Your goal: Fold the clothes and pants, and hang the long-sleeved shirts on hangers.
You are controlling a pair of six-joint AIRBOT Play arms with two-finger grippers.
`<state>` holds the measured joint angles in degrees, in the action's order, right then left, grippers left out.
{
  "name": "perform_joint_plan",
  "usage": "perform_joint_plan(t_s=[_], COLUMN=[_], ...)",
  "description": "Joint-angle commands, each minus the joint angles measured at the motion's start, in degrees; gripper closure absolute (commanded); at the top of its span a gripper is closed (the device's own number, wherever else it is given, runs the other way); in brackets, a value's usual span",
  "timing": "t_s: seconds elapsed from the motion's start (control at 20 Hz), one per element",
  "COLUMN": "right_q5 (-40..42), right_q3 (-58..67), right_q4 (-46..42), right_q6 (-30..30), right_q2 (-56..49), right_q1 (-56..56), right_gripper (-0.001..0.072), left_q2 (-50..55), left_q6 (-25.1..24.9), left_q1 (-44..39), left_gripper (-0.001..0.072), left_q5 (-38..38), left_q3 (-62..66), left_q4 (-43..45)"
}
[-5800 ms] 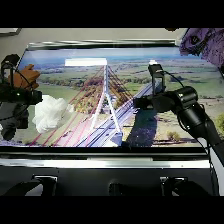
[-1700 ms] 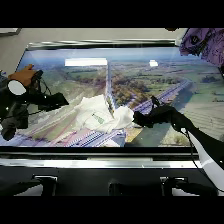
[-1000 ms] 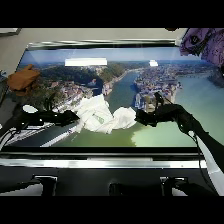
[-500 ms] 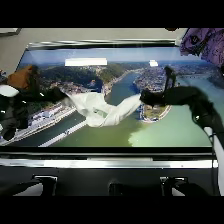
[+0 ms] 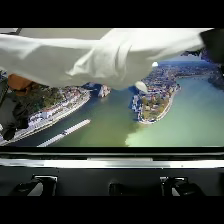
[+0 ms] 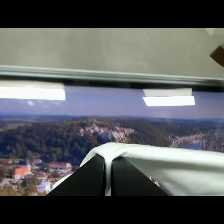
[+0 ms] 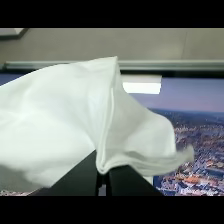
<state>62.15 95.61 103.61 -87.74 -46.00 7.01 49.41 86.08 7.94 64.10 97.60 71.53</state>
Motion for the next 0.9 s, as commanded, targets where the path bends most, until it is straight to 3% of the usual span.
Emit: perform_joint_plan(t_s=[0.0,0.15,0.3,0.6,0.85], right_q5=[2.43,2.54,3.21,8.52,-1.99], right_q3=[1.68,1.62,1.38,1.38,1.38], right_q4=[-5.33,-5.73,-5.64,-1.03,5.88], right_q6=[3.48,5.27,8.0,11.82,12.7], right_q2=[7.08,4.2,-5.7,-36.65,-58.14], right_q1=[-0.02,-0.02,-0.02,0.04,0.04], right_gripper=[0.068,0.068,0.068,0.068,0.0679], left_q2=[-7.69,-6.64,0.35,29.16,50.75], left_q6=[5.51,8.81,9.09,7.82,8.68], left_q1=[0.13,0.11,0.0,-2.25,-5.9], left_gripper=[0.0696,0.0696,0.0696,0.0696,0.0696], left_q5=[0.72,0.81,1.42,-1.64,-9.57], left_q3=[1.79,1.38,-0.5,-3.72,-3.69], left_q4=[8.02,8.22,6.01,5.88,5.84])
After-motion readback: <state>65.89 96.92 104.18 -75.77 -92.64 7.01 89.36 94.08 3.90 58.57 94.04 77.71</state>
